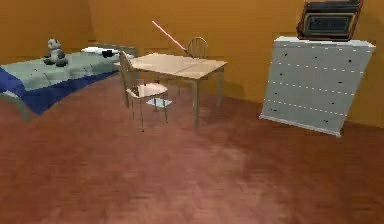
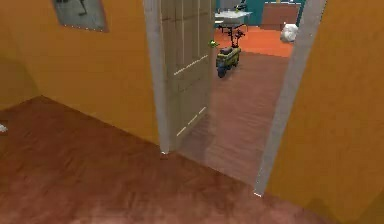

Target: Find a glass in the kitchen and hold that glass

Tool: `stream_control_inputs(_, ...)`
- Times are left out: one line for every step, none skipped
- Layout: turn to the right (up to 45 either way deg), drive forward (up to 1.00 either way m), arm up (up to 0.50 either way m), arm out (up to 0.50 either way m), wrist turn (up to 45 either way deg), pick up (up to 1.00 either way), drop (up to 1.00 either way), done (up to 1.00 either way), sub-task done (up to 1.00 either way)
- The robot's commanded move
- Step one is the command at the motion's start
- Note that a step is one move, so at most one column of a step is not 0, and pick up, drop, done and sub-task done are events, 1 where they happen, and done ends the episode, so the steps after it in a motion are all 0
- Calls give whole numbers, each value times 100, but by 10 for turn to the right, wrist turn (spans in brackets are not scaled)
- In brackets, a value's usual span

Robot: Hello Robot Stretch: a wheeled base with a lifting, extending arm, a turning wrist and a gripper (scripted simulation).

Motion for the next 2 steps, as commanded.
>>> stream_control_inputs(450, 0, 0, 0, 0, 0, 0, 0, 0)
stream_control_inputs(450, 0, 0, 0, 0, 0, 0, 0, 0)
